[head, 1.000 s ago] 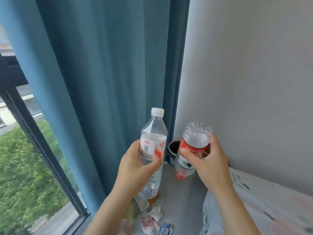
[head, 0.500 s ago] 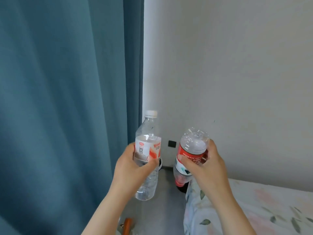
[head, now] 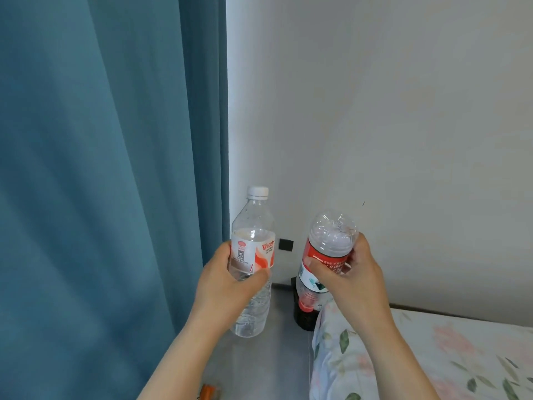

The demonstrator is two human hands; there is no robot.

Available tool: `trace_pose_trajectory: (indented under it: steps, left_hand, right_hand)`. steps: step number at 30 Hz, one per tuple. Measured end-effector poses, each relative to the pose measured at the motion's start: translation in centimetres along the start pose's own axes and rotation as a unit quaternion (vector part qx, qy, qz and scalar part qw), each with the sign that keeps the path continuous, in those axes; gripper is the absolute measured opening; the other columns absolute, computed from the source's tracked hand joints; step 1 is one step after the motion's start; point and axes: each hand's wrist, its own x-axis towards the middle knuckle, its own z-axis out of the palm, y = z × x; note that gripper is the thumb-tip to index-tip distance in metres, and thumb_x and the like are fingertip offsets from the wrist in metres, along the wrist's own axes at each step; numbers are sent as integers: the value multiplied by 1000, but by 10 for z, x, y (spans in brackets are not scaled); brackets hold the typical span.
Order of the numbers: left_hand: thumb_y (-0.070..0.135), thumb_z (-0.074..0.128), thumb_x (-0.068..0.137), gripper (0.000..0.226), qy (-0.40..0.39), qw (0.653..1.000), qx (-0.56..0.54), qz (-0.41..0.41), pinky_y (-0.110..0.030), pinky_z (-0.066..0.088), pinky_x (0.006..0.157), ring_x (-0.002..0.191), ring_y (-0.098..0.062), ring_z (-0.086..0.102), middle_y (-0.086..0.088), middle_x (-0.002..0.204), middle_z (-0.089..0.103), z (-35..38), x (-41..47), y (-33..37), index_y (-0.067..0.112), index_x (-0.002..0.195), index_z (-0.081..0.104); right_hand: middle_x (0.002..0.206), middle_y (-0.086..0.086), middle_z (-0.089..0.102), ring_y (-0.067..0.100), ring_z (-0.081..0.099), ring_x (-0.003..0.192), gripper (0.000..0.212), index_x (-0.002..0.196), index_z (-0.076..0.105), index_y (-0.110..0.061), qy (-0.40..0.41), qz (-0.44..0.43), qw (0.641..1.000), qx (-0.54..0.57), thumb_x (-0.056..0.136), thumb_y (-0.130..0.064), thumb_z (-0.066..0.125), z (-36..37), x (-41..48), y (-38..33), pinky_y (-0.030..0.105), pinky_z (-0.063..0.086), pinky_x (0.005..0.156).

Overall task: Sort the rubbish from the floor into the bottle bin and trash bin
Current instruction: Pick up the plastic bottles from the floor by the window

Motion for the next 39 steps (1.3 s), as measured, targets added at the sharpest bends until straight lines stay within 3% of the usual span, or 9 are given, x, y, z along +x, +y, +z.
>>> trace_pose_trajectory:
  steps: [4,9,14,18,22,24,33,39]
  left_hand:
    - [27,79,74,48,13,1000,3,-7,-9,42,65,92,-1,61,15,105,66,22,50,-4,30,115,55]
    - [29,80,72,51,30,999,4,-29,-23,51,79,97,-7,64,14,107,67,64,128,-2,30,116,55]
    - [24,81,71,47,54,998,8,-41,-18,47,69,93,-5,63,15,101,66,100,192,2,34,108,54]
    - [26,81,70,53,79,994,26,-72,-23,51,72,92,-9,64,11,103,67,108,225,-10,30,115,54]
    - [26,79,73,51,93,991,42,-82,-13,42,62,89,-8,61,10,105,65,110,259,-18,28,117,53]
    - [26,78,73,52,93,991,43,-87,-13,42,63,93,-10,61,10,107,65,111,278,-26,28,118,53]
    - [24,81,68,55,93,987,18,-128,-14,42,64,96,-12,61,4,112,62,106,385,-74,24,115,52]
    - [20,82,66,53,77,983,20,-167,-15,43,62,95,-15,62,1,110,62,91,453,-121,24,111,55]
  right_hand:
    - [104,-19,65,-1,63,92,61,119,48,-37,-13,-1,1000,5,69,-30,82,9,54,18,19,52,76]
    - [104,-20,63,-7,61,90,60,117,48,-36,-35,6,999,11,69,-29,82,16,138,45,12,49,68]
    - [98,-23,59,-6,58,87,59,112,44,-35,-46,15,999,10,67,-30,83,22,220,67,13,45,66]
    - [99,-22,59,-6,57,88,61,113,45,-32,-71,30,997,14,66,-30,84,36,259,86,13,44,62]
    - [97,-21,61,0,61,88,62,113,46,-32,-99,49,994,4,65,-28,84,56,289,102,22,50,68]
    - [95,-20,62,3,62,87,61,112,46,-32,-104,52,993,-6,64,-29,83,66,306,109,28,53,72]
    - [89,-19,63,1,61,83,54,103,46,-38,-132,67,988,-45,64,-29,82,138,386,139,32,55,72]
    - [90,-20,61,3,61,83,60,109,43,-35,-145,89,983,-73,65,-27,82,199,428,156,36,56,74]
